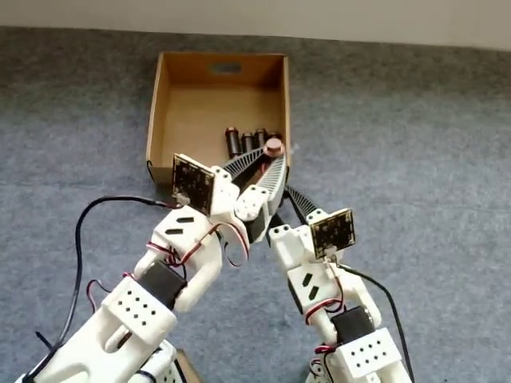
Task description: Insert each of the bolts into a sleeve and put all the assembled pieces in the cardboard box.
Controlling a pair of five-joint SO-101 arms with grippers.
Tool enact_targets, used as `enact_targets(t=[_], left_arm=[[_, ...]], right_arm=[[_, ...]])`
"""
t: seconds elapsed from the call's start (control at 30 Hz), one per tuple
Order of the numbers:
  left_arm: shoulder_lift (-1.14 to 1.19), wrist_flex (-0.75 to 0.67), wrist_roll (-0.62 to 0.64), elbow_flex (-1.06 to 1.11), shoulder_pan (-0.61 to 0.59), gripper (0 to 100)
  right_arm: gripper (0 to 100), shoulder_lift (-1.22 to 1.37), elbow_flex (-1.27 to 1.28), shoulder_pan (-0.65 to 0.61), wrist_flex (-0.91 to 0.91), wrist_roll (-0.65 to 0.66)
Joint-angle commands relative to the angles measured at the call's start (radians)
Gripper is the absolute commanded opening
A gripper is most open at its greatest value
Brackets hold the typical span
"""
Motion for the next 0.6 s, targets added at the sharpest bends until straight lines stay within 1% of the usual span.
enact_targets(t=[0.0,0.37,0.43,0.57], left_arm=[[0.001,-0.023,-0.005,-0.008,0.002,1],[-0.008,-0.015,-0.005,0.038,0.001,1],[-0.008,0.020,-0.005,0.035,-0.015,1],[-0.008,0.138,-0.005,0.004,-0.030,1]], right_arm=[[0.6,-0.012,0.018,0.013,-0.025,-0.006],[0.6,-0.012,0.019,0.015,-0.022,-0.006],[0.6,-0.012,0.030,0.015,-0.025,-0.006],[0.6,-0.012,0.033,0.015,-0.025,-0.006]])
